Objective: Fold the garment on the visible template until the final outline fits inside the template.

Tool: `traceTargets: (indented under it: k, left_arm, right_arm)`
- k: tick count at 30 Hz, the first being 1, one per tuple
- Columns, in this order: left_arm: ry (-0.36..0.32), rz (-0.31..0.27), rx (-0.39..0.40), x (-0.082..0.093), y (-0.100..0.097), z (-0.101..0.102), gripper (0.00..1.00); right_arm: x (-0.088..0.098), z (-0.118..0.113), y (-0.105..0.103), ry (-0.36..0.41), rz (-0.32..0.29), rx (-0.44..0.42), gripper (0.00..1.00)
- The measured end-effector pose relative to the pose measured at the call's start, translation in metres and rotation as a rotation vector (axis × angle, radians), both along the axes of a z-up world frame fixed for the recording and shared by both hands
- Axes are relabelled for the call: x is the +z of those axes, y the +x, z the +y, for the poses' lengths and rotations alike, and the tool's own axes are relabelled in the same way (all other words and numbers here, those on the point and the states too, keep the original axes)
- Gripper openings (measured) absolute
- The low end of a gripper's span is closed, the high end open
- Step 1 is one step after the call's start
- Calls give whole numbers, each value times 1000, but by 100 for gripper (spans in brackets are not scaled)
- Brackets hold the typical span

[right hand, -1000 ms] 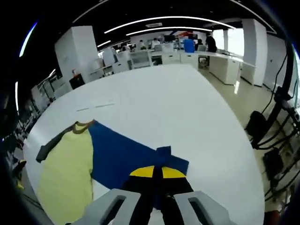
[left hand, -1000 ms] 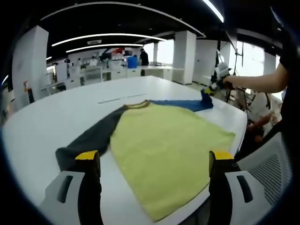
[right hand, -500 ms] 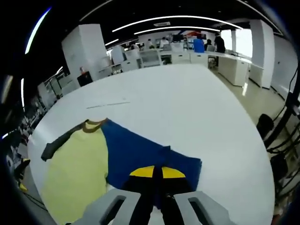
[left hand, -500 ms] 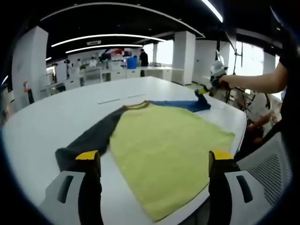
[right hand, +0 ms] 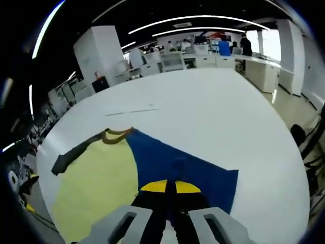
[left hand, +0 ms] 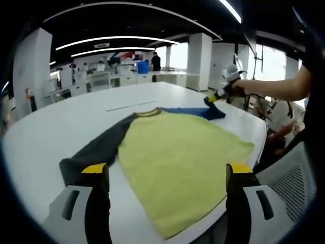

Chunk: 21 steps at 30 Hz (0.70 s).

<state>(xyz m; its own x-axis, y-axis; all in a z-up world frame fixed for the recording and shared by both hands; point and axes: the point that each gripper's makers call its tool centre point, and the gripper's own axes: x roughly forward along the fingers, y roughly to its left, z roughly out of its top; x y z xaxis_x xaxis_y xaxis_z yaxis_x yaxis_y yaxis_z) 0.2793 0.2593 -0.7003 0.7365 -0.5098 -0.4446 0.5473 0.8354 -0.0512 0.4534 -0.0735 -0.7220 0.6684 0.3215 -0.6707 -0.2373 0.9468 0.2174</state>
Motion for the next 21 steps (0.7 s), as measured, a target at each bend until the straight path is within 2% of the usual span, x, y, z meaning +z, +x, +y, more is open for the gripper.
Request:
traceTargets:
  k: [5, 13, 21]
  left_arm:
    - [0, 1, 5, 0, 0, 0, 92]
    - [2, 5, 1, -2, -1, 0, 91]
    - [3, 12, -5, -4, -1, 0, 91]
  right_arm:
    - [1, 15, 3, 4, 6, 32, 0]
    - [-8, 21, 34, 21, 14, 63, 0]
    - [-12, 43, 47, 28, 14, 109, 0]
